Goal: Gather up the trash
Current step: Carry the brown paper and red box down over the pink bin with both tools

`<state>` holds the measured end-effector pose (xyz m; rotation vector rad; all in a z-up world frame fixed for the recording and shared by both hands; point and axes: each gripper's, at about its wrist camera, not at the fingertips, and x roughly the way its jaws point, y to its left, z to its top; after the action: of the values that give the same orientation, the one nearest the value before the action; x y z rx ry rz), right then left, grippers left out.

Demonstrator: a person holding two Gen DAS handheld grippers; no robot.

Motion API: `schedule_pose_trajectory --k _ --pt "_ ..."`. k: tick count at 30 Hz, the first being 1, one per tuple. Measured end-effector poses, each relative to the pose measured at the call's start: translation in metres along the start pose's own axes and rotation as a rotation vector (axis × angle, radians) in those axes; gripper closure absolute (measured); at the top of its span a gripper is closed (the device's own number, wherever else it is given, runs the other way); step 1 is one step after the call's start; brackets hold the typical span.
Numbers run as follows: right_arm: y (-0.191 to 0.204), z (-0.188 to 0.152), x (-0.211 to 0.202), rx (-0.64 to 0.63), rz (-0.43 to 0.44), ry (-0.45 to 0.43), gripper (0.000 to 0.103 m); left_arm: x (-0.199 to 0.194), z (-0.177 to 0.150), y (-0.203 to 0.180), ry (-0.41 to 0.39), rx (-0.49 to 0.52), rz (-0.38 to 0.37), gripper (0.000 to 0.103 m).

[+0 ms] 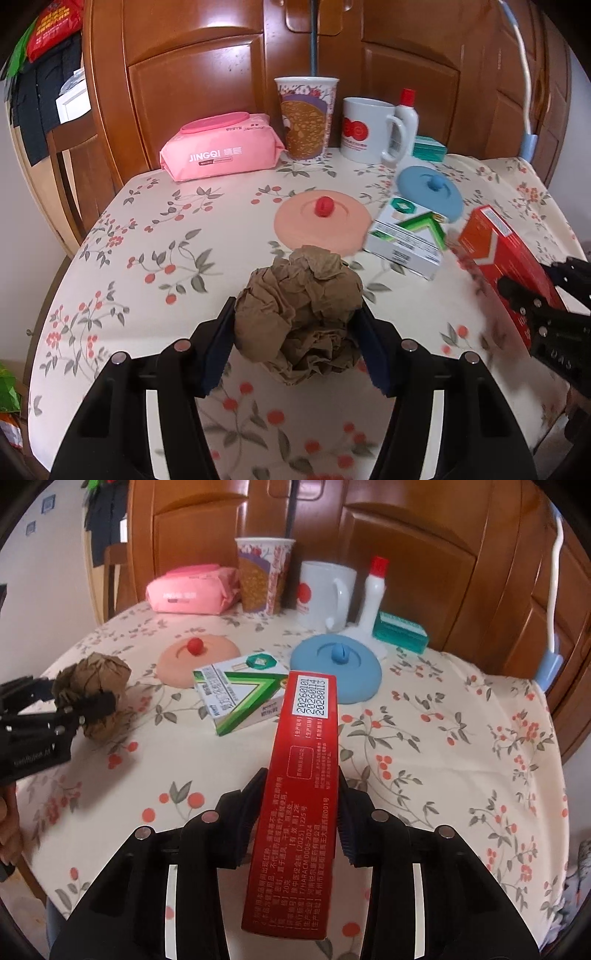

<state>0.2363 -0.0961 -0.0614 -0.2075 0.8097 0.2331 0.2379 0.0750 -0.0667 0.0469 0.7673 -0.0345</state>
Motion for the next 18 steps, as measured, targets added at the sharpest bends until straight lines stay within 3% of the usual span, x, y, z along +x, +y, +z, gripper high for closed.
schedule_pose_trajectory --k 9,18 --pt "0.009 -0.020 -0.056 -0.006 0.044 -0.045 0.066 -0.061 -0.024 -0.030 -0.048 0.046 -0.056 0.042" --pt "0.039 -0.075 -0.126 -0.042 0.084 -0.087 0.066 -0.129 -0.071 -0.061 -0.078 0.085 -0.114 0.042"
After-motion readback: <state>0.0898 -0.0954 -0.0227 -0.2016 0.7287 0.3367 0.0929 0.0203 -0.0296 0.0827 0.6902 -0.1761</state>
